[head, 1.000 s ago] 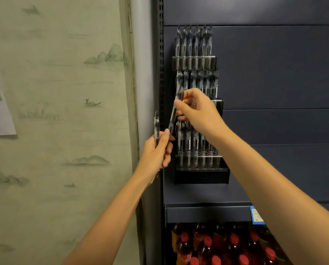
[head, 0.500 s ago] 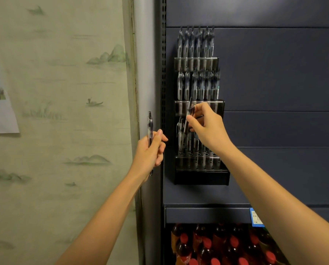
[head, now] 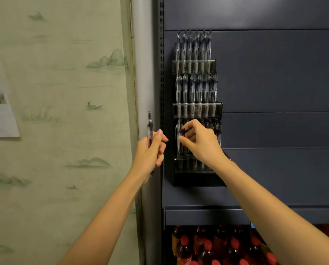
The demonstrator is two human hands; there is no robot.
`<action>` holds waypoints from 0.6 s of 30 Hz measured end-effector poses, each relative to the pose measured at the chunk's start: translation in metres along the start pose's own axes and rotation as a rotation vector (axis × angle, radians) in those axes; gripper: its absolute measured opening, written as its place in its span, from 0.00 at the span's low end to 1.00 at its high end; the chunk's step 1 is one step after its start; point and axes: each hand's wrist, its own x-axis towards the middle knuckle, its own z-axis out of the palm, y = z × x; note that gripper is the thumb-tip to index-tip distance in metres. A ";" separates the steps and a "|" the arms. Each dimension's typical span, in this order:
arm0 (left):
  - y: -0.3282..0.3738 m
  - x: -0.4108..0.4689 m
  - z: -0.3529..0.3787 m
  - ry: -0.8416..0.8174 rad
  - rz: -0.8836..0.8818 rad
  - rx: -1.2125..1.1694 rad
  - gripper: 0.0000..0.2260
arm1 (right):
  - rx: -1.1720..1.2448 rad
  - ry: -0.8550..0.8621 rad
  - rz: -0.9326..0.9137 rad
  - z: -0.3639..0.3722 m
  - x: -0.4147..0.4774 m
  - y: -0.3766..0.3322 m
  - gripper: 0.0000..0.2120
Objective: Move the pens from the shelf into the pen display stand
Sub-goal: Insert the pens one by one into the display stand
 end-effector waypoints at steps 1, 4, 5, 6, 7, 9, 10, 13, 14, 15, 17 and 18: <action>0.000 0.000 0.000 -0.001 0.000 -0.002 0.14 | -0.005 0.003 0.002 0.001 -0.001 0.001 0.11; 0.000 -0.001 0.001 -0.002 0.000 -0.007 0.13 | -0.013 0.014 0.008 0.002 -0.004 0.004 0.11; -0.001 -0.002 0.002 -0.001 -0.002 -0.011 0.13 | -0.018 0.017 0.010 0.003 -0.005 0.005 0.12; -0.001 -0.002 0.002 -0.002 -0.004 -0.016 0.13 | -0.022 0.017 0.014 0.003 -0.006 0.005 0.12; -0.001 -0.002 0.003 -0.005 -0.005 -0.019 0.13 | -0.024 0.015 0.016 0.002 -0.006 0.004 0.12; -0.001 -0.002 0.005 -0.014 -0.006 -0.020 0.13 | -0.032 0.015 0.008 -0.001 -0.007 0.003 0.12; -0.002 -0.002 0.006 -0.017 -0.005 -0.021 0.13 | -0.039 0.031 0.001 -0.003 -0.008 0.002 0.11; -0.001 -0.001 0.011 -0.022 -0.001 -0.024 0.13 | -0.025 0.144 -0.032 -0.012 -0.009 -0.007 0.07; 0.000 -0.001 0.013 -0.025 -0.002 -0.022 0.13 | 0.003 0.164 -0.053 -0.015 -0.009 -0.012 0.05; 0.001 -0.001 0.015 -0.027 -0.004 -0.017 0.13 | 0.043 0.161 -0.080 -0.017 -0.009 -0.018 0.04; 0.004 -0.002 0.020 -0.029 -0.013 -0.013 0.13 | 0.112 0.101 -0.129 -0.020 -0.009 -0.033 0.05; 0.006 -0.003 0.022 -0.023 -0.017 -0.008 0.13 | 0.121 0.059 -0.145 -0.020 -0.008 -0.039 0.07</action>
